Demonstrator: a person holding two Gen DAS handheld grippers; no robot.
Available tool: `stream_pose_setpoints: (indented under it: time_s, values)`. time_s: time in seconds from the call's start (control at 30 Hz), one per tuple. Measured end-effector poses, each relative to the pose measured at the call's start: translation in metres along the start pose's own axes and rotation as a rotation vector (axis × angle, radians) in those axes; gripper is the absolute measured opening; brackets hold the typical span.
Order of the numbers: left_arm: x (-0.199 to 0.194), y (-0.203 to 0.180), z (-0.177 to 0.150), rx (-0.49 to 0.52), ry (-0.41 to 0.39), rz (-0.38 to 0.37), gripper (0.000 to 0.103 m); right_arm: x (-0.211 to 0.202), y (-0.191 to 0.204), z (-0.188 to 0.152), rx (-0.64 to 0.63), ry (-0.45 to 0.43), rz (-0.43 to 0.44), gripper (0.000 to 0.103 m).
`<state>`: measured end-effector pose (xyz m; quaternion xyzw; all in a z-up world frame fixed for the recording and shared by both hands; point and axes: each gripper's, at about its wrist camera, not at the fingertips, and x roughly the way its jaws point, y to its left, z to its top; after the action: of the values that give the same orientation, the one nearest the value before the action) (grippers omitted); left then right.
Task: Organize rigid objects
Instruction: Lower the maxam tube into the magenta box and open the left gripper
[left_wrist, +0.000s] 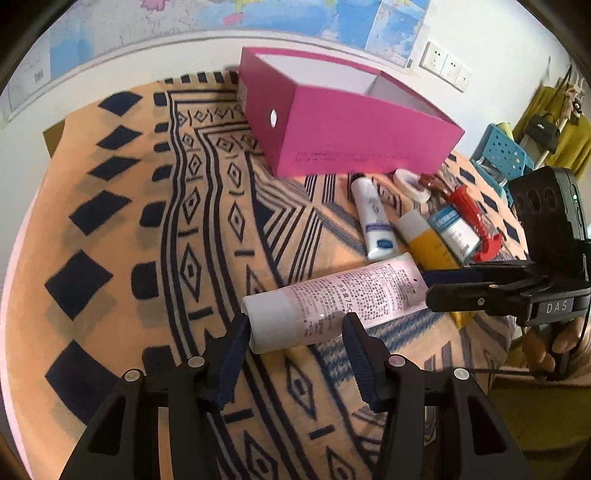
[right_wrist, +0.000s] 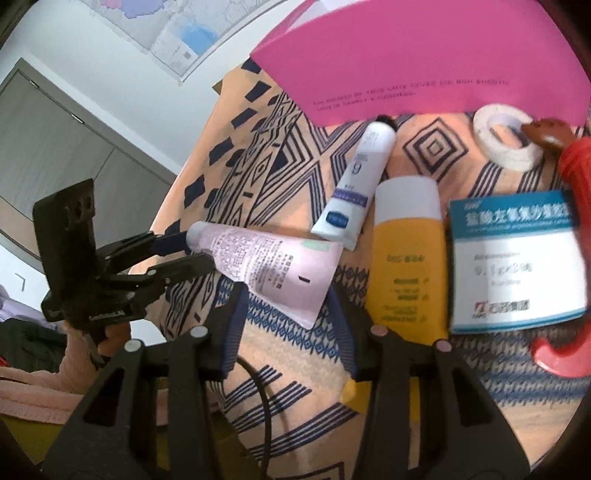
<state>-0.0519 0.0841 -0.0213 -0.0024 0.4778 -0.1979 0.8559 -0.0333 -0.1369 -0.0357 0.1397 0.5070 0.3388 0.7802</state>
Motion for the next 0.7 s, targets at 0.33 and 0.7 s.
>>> stream_pose_setpoints:
  time_s: [0.33,0.7]
  values:
    - [-0.025,-0.019,0.049,0.008,-0.122,-0.019,0.052,-0.061,0.012,0.034,-0.082,-0.138,-0.040,0.047]
    - [-0.020,-0.039,0.161,0.035,-0.240,-0.038,0.053,-0.127,0.006,0.112,-0.159,-0.351,-0.123,0.048]
